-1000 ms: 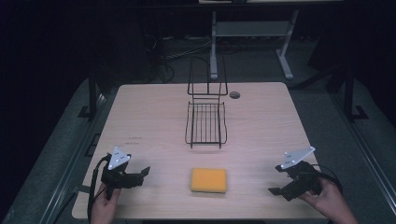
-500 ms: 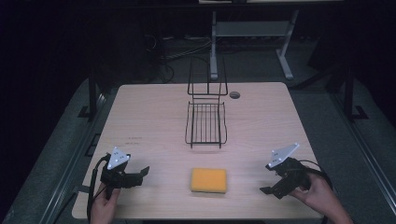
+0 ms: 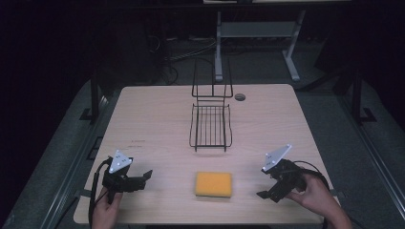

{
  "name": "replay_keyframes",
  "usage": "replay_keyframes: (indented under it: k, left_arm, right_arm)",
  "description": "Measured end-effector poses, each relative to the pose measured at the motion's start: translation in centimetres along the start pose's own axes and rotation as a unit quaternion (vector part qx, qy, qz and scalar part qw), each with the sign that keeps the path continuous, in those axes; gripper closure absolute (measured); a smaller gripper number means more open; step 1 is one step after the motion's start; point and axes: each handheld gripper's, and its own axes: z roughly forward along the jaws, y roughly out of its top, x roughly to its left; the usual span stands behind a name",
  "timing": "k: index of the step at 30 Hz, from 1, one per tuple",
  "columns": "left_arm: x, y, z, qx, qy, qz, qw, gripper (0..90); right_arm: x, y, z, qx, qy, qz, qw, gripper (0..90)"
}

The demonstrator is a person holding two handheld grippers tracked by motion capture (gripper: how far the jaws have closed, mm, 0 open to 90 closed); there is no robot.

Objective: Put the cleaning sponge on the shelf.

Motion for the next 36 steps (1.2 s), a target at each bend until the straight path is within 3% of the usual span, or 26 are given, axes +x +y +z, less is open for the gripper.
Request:
replay_keyframes:
  k: [36]
  left_arm:
    - [0.3, -0.1, -0.3, -0.004, 0.003, -0.004, 1.0, 14.3]
  right_arm:
    - [0.5, 4.8, 1.7, 0.018, 0.033, -0.047, 0.9982, 14.7]
